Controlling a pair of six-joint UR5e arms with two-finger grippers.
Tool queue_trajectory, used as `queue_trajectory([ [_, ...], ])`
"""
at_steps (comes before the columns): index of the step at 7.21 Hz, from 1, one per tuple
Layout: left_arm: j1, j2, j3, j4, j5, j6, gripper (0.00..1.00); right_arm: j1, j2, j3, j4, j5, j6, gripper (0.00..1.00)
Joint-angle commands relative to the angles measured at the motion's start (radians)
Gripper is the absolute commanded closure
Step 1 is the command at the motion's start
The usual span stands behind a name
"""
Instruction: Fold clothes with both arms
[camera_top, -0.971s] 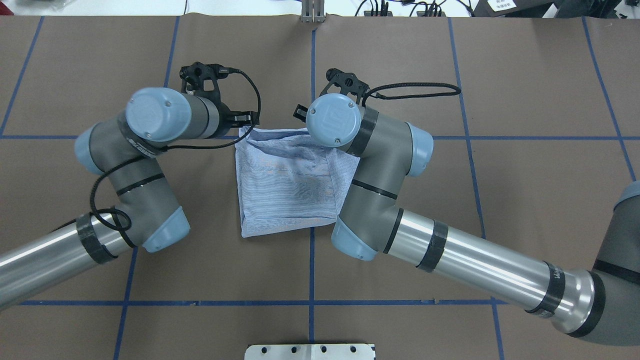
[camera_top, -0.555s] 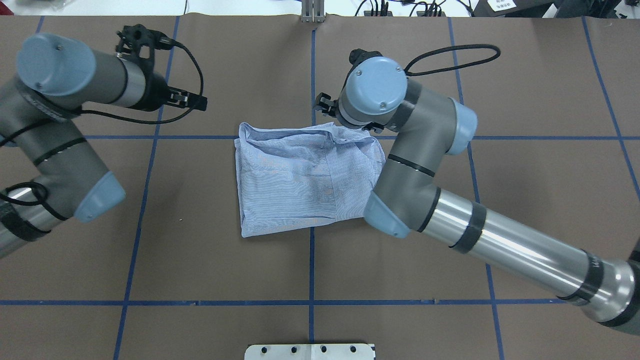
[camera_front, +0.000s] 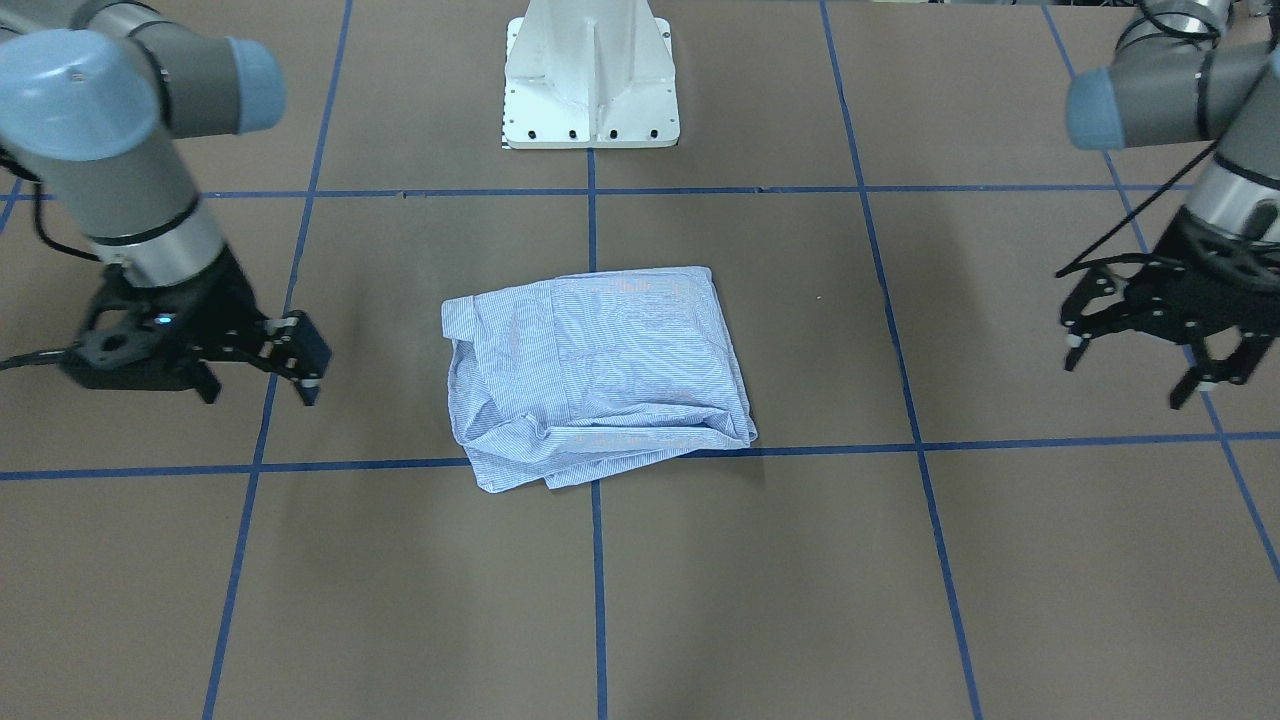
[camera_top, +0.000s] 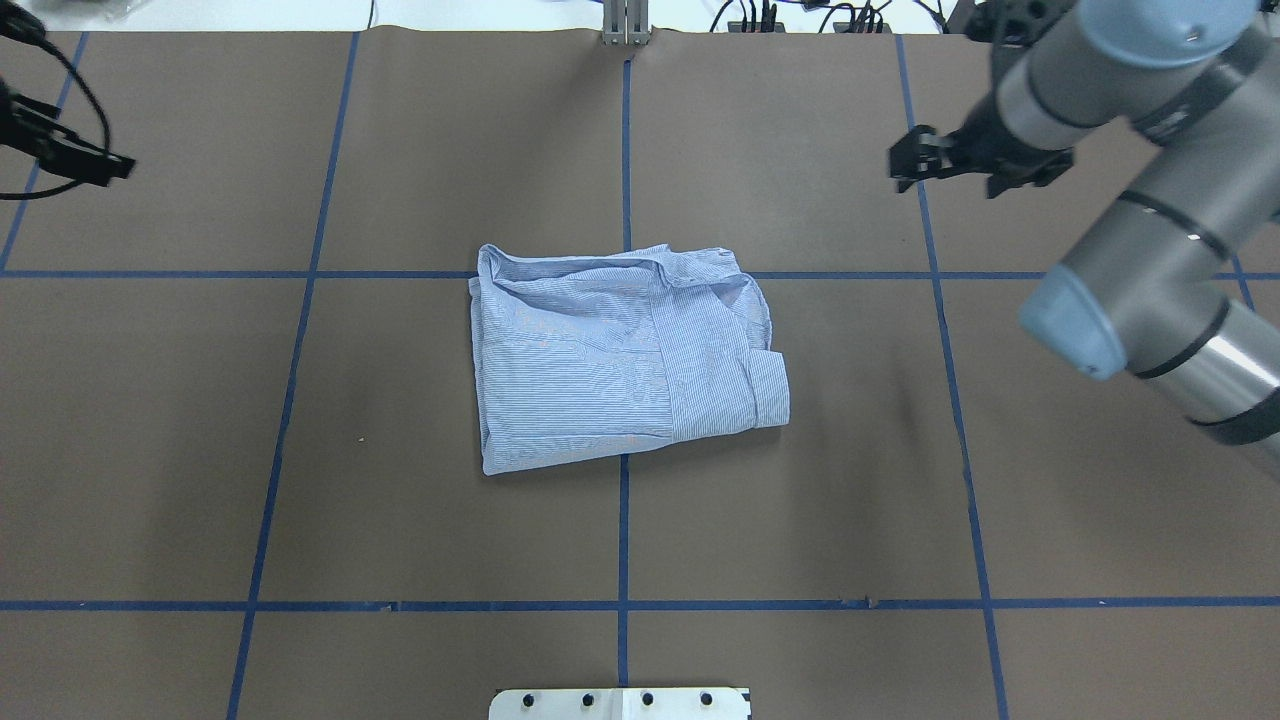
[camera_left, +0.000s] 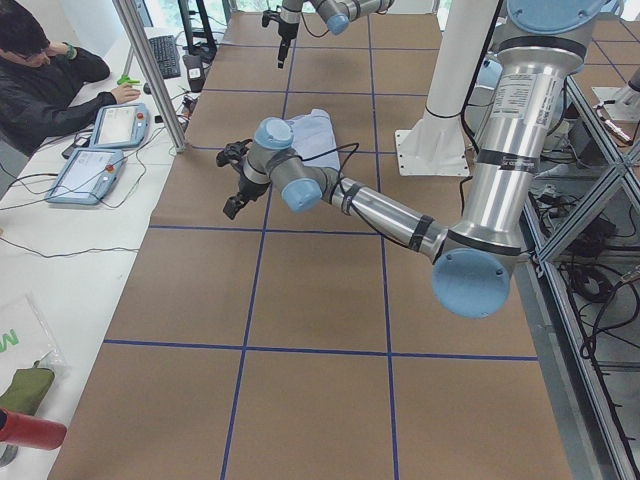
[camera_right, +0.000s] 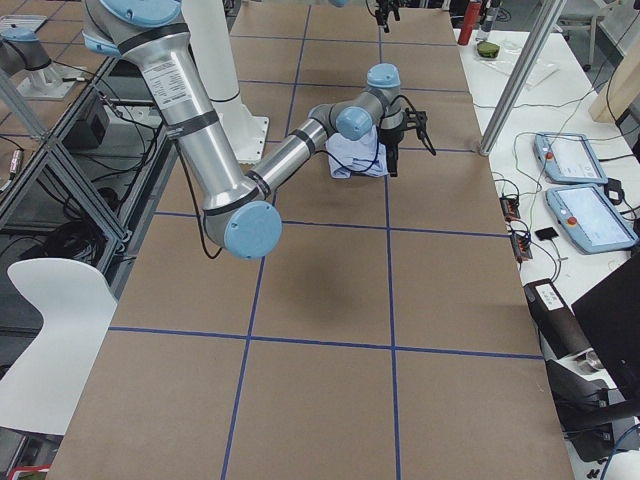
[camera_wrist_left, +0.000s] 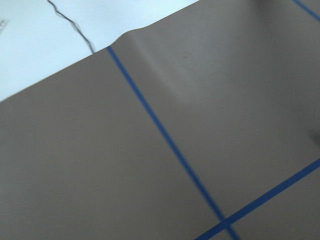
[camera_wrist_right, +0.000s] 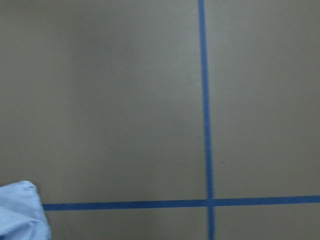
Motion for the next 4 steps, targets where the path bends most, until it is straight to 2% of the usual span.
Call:
queue_trajectory([
  [1, -0.209, 0.033, 0.007, 0.160, -0.036, 0.380, 0.00, 0.288, -0.228, 0.013, -0.010, 0.209, -0.513, 0.00],
  [2, -0.283, 0.066, 0.008, 0.172, -0.054, 0.470, 0.00, 0.426, -0.332, 0.006, -0.020, 0.259, -0.763, 0.00],
  [3, -0.316, 0.141, 0.008, 0.160, -0.149, 0.466, 0.00, 0.511, -0.406, -0.005, -0.022, 0.264, -0.910, 0.00],
  [4, -0.322, 0.174, 0.015, 0.160, -0.221, 0.453, 0.00, 0.556, -0.497, -0.005, -0.014, 0.273, -0.940, 0.00],
])
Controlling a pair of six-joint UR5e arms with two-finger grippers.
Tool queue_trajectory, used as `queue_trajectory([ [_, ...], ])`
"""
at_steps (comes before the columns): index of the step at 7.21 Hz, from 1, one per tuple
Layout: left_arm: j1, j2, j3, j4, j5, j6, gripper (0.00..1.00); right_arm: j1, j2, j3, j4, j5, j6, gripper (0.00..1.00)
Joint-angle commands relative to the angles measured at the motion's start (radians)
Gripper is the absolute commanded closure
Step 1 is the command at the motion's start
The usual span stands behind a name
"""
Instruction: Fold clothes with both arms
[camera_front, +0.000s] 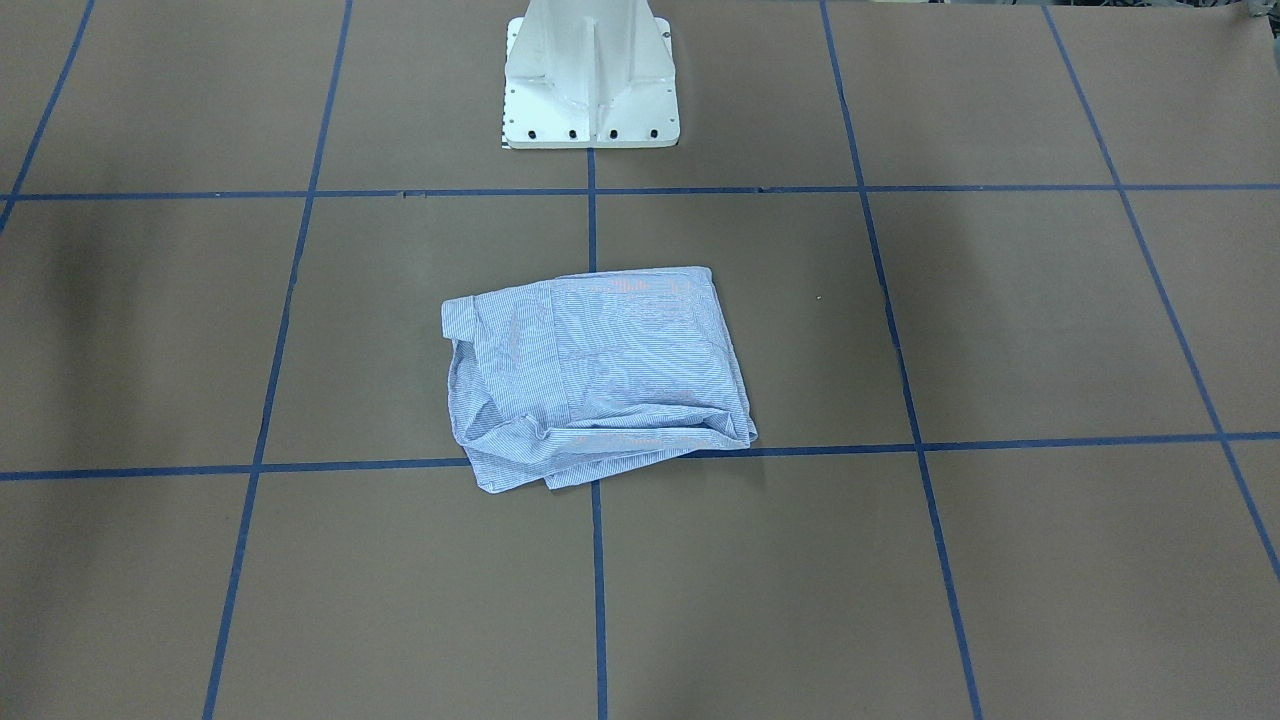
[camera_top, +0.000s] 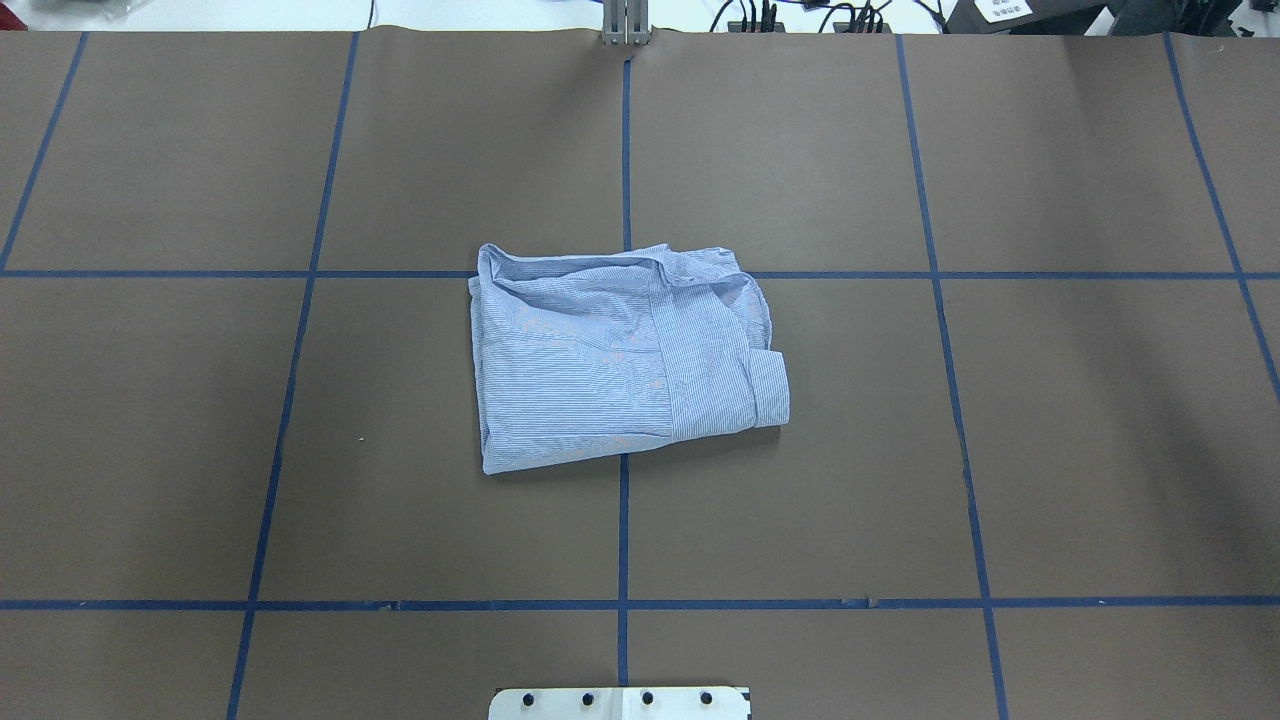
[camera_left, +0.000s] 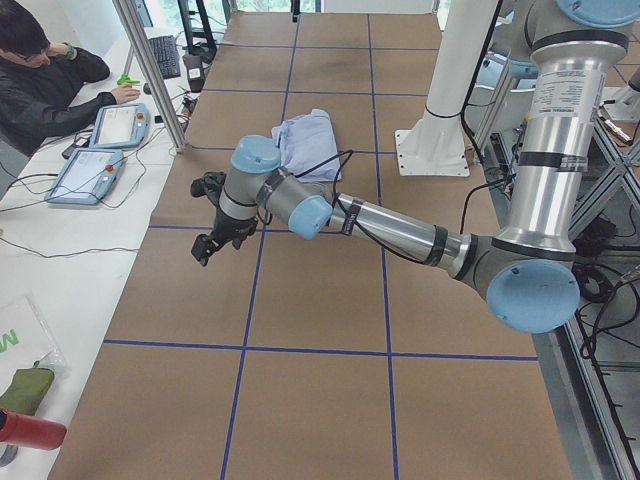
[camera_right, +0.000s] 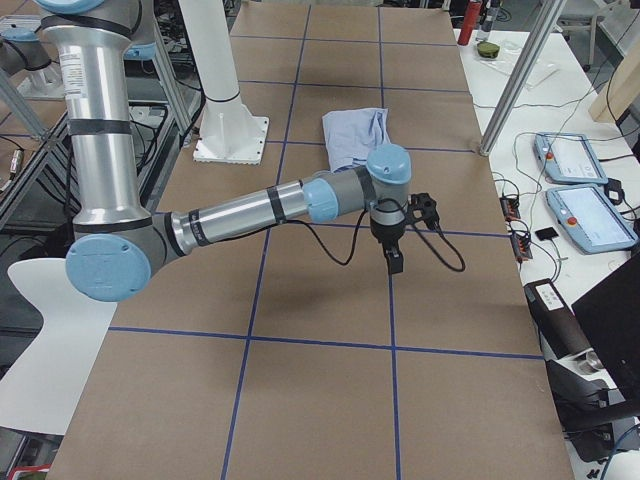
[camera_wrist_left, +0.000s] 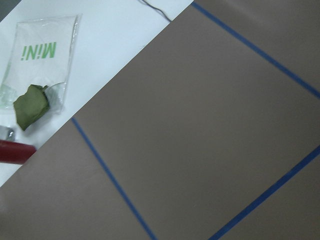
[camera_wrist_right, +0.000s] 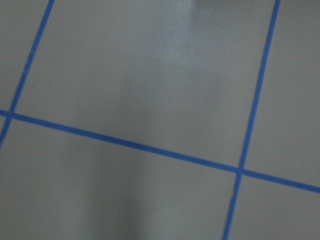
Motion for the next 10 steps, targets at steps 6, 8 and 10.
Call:
queue_trajectory([
  [6, -0.080, 0.074, 0.052, 0.280, -0.088, -0.087, 0.00, 0.120, -0.249, 0.060, -0.002, 0.037, -0.053, 0.00],
  [8, -0.082, 0.076, 0.049, 0.290, -0.091, -0.096, 0.00, 0.119, -0.237, 0.063, -0.001, 0.012, -0.053, 0.00],
  [10, -0.082, 0.078, 0.054, 0.289, -0.097, -0.102, 0.00, 0.119, -0.242, 0.052, 0.001, -0.011, -0.041, 0.00],
])
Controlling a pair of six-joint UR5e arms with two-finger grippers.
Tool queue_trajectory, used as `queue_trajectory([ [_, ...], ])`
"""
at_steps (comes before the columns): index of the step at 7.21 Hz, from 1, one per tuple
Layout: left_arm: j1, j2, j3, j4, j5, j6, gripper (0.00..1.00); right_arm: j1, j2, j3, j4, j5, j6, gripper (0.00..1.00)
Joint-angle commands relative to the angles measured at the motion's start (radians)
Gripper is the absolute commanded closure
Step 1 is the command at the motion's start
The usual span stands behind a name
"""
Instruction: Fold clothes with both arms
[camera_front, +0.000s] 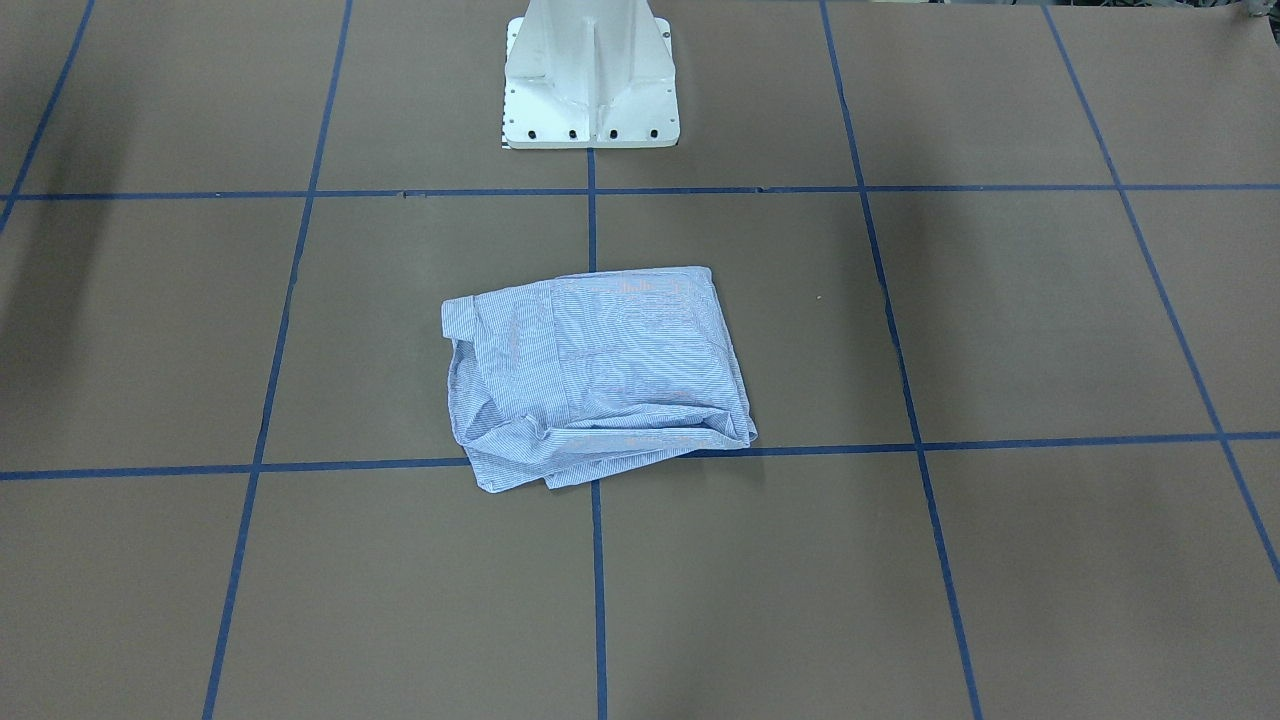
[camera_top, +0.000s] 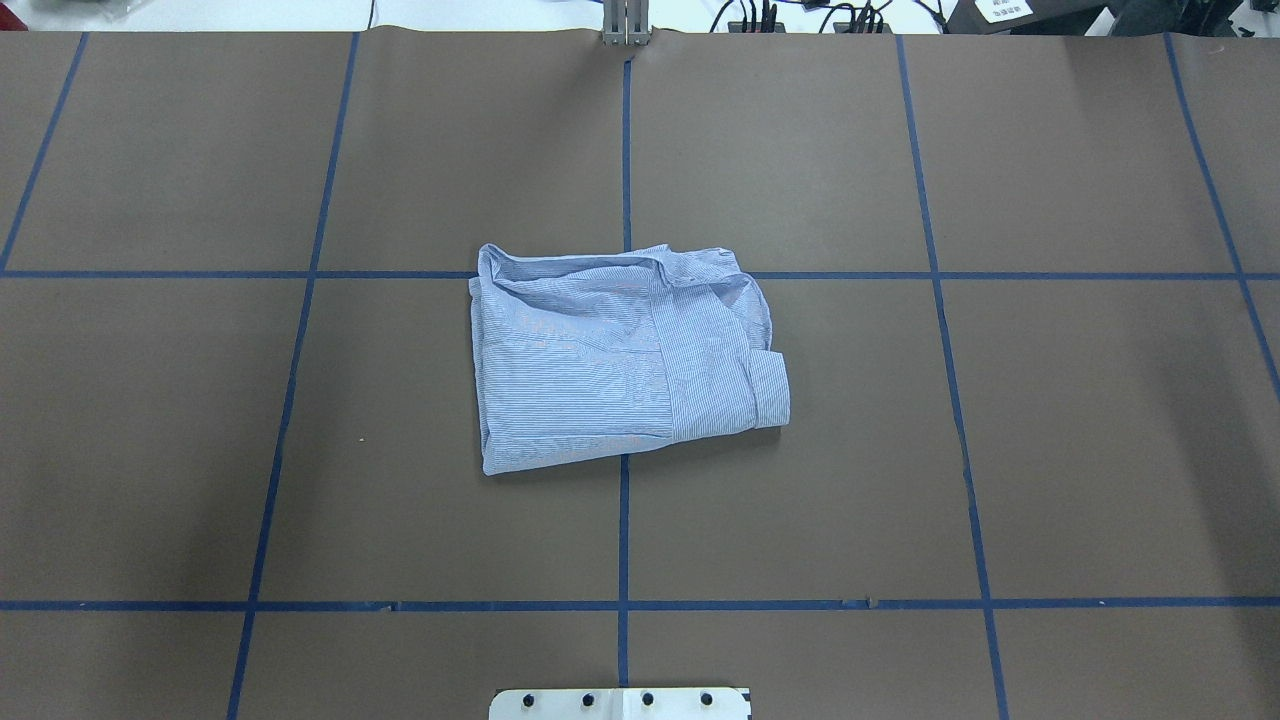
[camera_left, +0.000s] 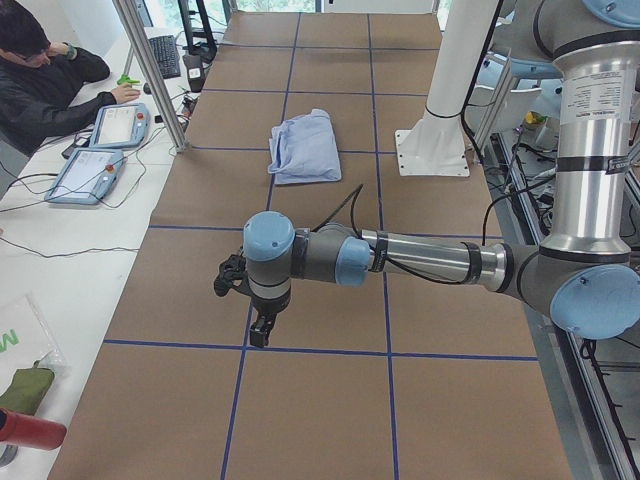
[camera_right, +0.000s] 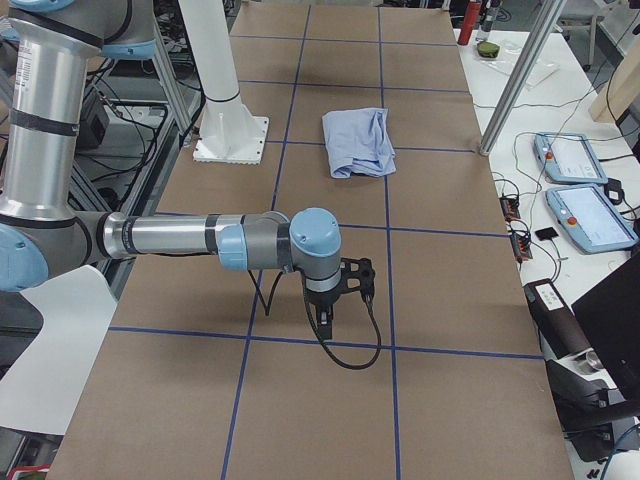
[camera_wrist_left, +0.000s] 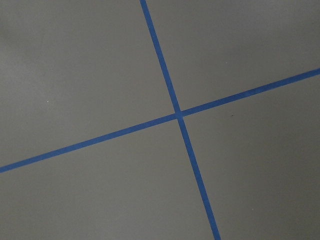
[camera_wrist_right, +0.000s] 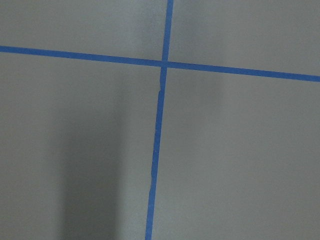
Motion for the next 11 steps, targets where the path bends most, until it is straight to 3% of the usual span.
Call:
queue_trajectory([
  [1, -0.007, 0.015, -0.002, -0.001, 0.002, -0.003, 0.00, 0.000, -0.007, -0.003, 0.001, 0.005, 0.004, 0.00],
  [2, -0.034, 0.019, -0.005, -0.006, 0.002, -0.005, 0.00, 0.000, -0.008, -0.002, 0.004, 0.061, -0.003, 0.00],
  [11, -0.039, 0.053, -0.040, -0.015, 0.003, 0.008, 0.00, 0.000, -0.008, -0.006, 0.018, 0.057, 0.008, 0.00],
])
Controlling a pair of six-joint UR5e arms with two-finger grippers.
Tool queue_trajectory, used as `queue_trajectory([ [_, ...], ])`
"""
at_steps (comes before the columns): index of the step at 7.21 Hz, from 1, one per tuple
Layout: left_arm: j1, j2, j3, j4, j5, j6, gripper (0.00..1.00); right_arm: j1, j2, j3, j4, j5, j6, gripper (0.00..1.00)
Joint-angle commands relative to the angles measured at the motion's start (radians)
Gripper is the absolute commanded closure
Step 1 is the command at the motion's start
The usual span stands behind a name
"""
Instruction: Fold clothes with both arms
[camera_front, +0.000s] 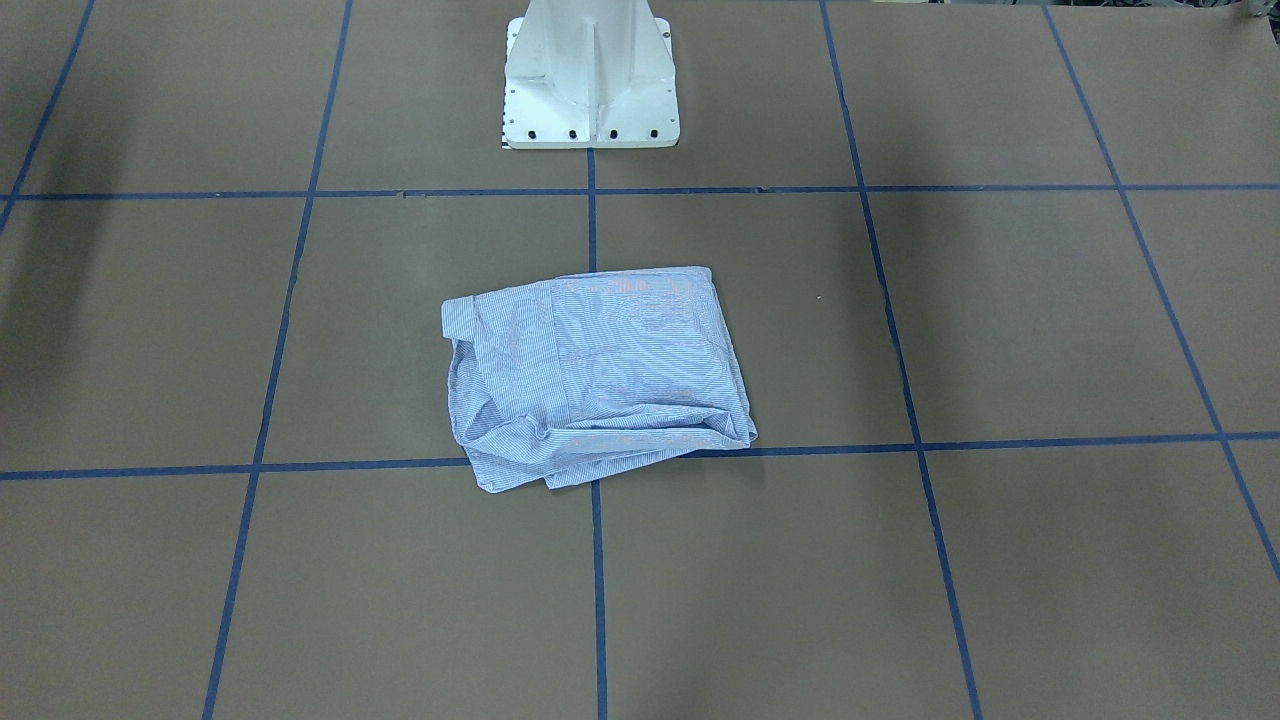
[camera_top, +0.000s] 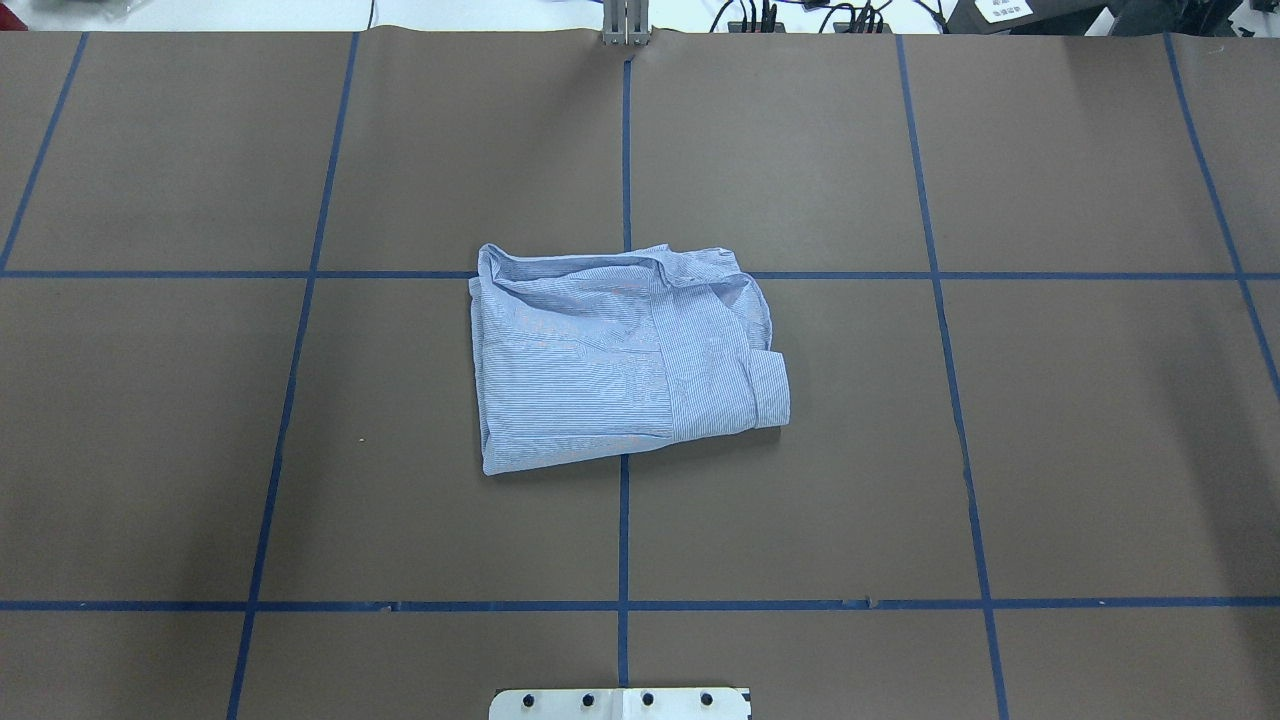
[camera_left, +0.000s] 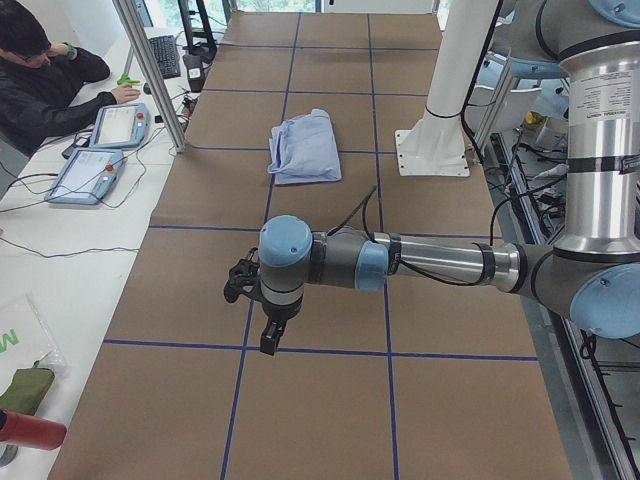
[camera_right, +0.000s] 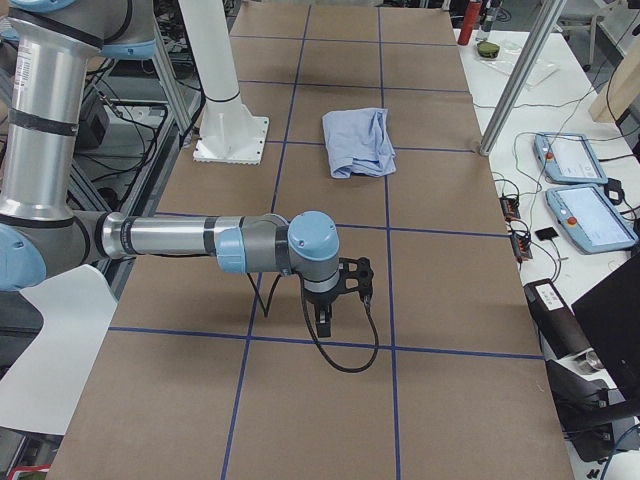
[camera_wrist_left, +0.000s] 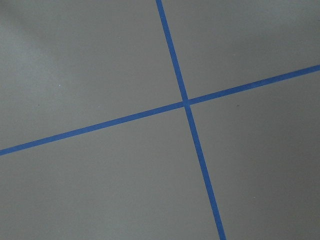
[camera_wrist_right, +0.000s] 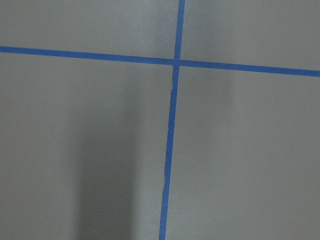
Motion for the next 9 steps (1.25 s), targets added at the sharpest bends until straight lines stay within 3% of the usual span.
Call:
queue_trajectory([
  [1, 0.000, 0.000, -0.001, -0.001, -0.001, 0.002, 0.00, 0.000, 0.000, -0.001, 0.000, 0.000, 0.001, 0.00],
  [9, -0.001, 0.023, -0.001, 0.000, 0.002, 0.002, 0.00, 0.000, 0.000, -0.003, 0.000, -0.002, 0.050, 0.00],
])
